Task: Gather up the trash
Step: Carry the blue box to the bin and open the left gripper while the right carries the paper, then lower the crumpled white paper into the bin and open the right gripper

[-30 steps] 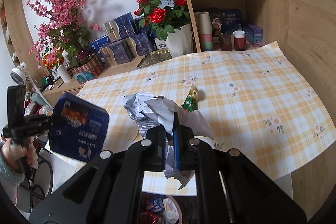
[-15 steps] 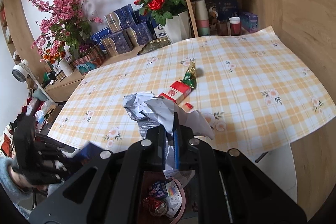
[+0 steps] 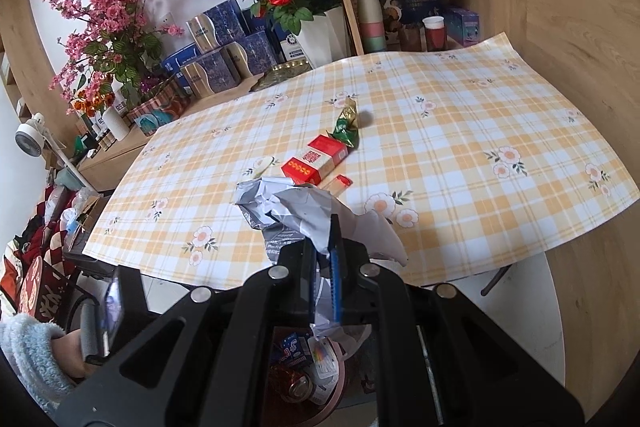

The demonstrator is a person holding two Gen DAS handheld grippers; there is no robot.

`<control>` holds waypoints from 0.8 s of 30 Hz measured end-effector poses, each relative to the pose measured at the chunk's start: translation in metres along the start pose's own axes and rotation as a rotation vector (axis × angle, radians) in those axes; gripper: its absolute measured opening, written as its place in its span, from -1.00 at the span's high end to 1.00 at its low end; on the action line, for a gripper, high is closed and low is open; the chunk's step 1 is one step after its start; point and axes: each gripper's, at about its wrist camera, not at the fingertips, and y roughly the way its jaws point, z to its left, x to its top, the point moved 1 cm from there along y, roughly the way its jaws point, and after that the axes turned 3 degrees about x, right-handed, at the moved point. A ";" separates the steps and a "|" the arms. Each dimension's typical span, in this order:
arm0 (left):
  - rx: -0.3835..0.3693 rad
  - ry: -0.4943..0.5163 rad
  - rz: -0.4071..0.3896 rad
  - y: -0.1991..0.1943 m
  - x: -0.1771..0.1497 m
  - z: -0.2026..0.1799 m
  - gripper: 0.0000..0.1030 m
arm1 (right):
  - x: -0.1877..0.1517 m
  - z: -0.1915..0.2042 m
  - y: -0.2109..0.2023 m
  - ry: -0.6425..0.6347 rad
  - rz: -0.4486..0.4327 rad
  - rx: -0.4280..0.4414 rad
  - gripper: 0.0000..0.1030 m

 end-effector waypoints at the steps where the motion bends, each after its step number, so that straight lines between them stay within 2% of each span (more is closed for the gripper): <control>1: -0.002 -0.008 0.000 0.003 0.001 0.001 0.68 | -0.001 -0.001 0.001 0.005 0.004 0.000 0.82; 2: -0.002 -0.011 -0.003 0.004 0.002 0.001 0.59 | -0.002 -0.003 0.001 0.010 0.008 0.001 0.82; 5: 0.005 -0.026 -0.054 -0.002 0.005 0.003 -0.12 | -0.006 -0.003 0.001 0.013 0.014 0.007 0.82; 8: -0.010 -0.064 -0.131 -0.022 0.008 0.006 -0.37 | -0.011 -0.001 0.001 -0.003 0.024 0.007 0.82; 12: -0.026 -0.138 -0.284 -0.060 0.004 0.014 -0.70 | -0.023 0.003 0.001 -0.017 0.053 0.040 0.82; 15: 0.013 -0.188 -0.397 -0.086 -0.003 0.019 -0.79 | -0.035 0.012 0.004 -0.050 0.084 0.073 0.82; 20: 0.110 -0.251 -0.534 -0.115 -0.022 0.029 -0.84 | -0.057 0.035 0.016 -0.118 0.154 0.133 0.82; 24: 0.193 -0.292 -0.614 -0.126 -0.038 0.035 -0.86 | -0.075 0.053 0.035 -0.152 0.215 0.176 0.81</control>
